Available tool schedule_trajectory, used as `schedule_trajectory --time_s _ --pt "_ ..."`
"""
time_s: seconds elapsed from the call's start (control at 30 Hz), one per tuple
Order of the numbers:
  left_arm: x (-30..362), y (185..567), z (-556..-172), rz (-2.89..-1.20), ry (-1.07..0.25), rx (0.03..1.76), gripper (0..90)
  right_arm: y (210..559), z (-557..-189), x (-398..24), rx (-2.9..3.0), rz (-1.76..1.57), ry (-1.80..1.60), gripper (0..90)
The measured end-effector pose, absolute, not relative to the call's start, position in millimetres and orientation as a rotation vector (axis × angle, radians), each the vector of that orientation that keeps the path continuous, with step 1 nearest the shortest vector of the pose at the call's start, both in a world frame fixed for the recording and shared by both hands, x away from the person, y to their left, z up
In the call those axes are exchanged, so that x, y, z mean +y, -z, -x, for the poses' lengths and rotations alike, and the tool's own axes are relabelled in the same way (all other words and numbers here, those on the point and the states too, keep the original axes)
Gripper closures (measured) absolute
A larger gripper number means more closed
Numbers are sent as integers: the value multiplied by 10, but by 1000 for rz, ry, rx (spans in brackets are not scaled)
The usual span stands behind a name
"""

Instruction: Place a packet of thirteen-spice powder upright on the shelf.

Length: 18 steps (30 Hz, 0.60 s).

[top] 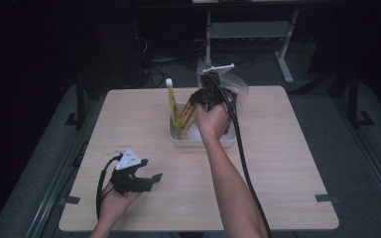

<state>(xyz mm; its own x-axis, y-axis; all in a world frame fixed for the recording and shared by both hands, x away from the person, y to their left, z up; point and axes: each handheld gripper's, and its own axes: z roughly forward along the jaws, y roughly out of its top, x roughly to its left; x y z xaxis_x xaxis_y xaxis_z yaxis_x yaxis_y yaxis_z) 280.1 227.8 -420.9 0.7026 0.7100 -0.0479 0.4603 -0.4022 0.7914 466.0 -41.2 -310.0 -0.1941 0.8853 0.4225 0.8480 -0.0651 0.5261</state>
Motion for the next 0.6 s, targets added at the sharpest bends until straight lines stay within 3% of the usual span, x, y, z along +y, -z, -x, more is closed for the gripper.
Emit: schedule_trajectory --time_s 0.6 --pt "2286 4205 -2802 -2068 -377 890 248 3135 -4627 -318 2132 -1911 -1067 663"
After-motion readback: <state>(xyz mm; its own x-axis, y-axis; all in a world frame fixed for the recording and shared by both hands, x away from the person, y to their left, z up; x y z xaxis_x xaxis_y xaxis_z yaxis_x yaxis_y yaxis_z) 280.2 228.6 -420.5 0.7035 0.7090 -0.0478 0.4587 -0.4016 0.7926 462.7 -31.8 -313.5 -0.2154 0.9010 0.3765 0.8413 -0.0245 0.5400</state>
